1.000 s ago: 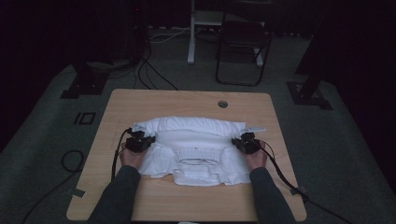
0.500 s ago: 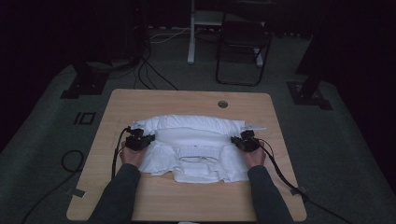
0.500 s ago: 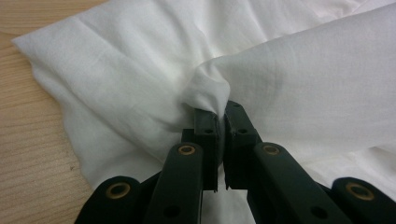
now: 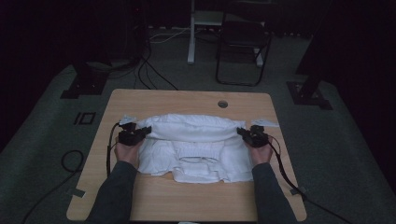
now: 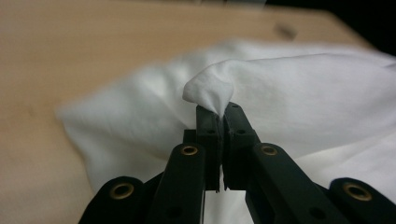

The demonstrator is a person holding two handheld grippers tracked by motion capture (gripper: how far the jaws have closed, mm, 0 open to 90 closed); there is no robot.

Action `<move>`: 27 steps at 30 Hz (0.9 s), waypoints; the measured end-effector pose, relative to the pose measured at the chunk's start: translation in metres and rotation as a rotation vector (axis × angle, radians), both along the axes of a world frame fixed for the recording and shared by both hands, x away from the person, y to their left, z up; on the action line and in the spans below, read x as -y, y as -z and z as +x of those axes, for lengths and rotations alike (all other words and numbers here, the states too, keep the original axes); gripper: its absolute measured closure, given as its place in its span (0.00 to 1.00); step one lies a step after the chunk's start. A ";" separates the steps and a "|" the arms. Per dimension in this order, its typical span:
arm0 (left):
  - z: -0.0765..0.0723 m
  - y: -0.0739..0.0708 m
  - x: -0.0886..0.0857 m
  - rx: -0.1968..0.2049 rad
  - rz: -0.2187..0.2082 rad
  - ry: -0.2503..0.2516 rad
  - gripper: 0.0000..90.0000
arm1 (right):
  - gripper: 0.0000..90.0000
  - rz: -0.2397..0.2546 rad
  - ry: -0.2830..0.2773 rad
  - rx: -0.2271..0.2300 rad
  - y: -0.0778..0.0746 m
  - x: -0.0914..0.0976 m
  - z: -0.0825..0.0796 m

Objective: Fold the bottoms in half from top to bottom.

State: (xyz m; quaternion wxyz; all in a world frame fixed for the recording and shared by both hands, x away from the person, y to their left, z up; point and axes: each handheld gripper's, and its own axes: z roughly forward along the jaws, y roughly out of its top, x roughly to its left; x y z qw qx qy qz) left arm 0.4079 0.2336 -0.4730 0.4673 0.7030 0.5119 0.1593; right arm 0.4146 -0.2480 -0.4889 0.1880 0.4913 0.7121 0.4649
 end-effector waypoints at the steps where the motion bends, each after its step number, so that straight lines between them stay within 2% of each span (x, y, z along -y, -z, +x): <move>1: -0.001 -0.011 -0.001 0.025 -0.020 -0.002 0.97 | 0.99 0.010 0.002 0.017 -0.007 0.001 -0.001; 5: -0.014 -0.045 -0.006 0.110 -0.084 0.008 0.97 | 0.99 0.047 0.005 0.112 -0.039 0.007 -0.009; 6: -0.018 -0.049 -0.007 0.125 -0.088 0.014 0.97 | 0.99 0.058 0.010 0.145 -0.046 0.009 -0.013; 9: -0.034 -0.056 -0.009 0.145 -0.094 0.047 0.97 | 0.99 0.091 -0.005 0.177 -0.056 0.017 -0.024; 10: -0.039 -0.054 -0.010 0.143 -0.090 0.054 0.97 | 0.99 0.095 -0.015 0.180 -0.057 0.018 -0.029; 12: -0.050 -0.047 -0.010 0.127 -0.091 0.072 0.97 | 0.99 0.071 -0.032 0.181 -0.054 0.019 -0.040; 15: -0.065 -0.030 -0.011 0.094 -0.098 0.093 0.97 | 0.99 0.053 -0.055 0.168 -0.042 0.022 -0.059; 17: -0.074 -0.017 -0.012 0.056 -0.098 0.119 0.95 | 0.99 0.052 -0.069 0.143 -0.031 0.024 -0.071; 18: -0.076 -0.014 -0.013 0.047 -0.092 0.127 0.91 | 0.97 0.050 -0.079 0.121 -0.024 0.024 -0.077; 19: -0.078 -0.012 -0.014 0.042 -0.085 0.133 0.82 | 0.92 0.046 -0.092 0.115 -0.020 0.025 -0.080; 20: -0.079 -0.012 -0.016 0.047 -0.074 0.128 0.73 | 0.80 0.045 -0.109 0.114 -0.017 0.026 -0.085; 21: -0.080 -0.014 -0.017 0.058 -0.078 0.120 0.69 | 0.68 0.050 -0.112 0.121 -0.017 0.028 -0.088; 22: -0.080 -0.018 -0.018 0.071 -0.081 0.115 0.67 | 0.61 0.071 -0.108 0.140 -0.019 0.031 -0.090; 24: -0.077 -0.027 -0.015 0.091 -0.065 0.103 0.66 | 0.55 0.125 -0.093 0.170 -0.029 0.034 -0.091; 27: -0.069 -0.035 -0.001 0.095 -0.030 0.115 0.66 | 0.55 0.100 -0.099 0.159 -0.038 0.024 -0.084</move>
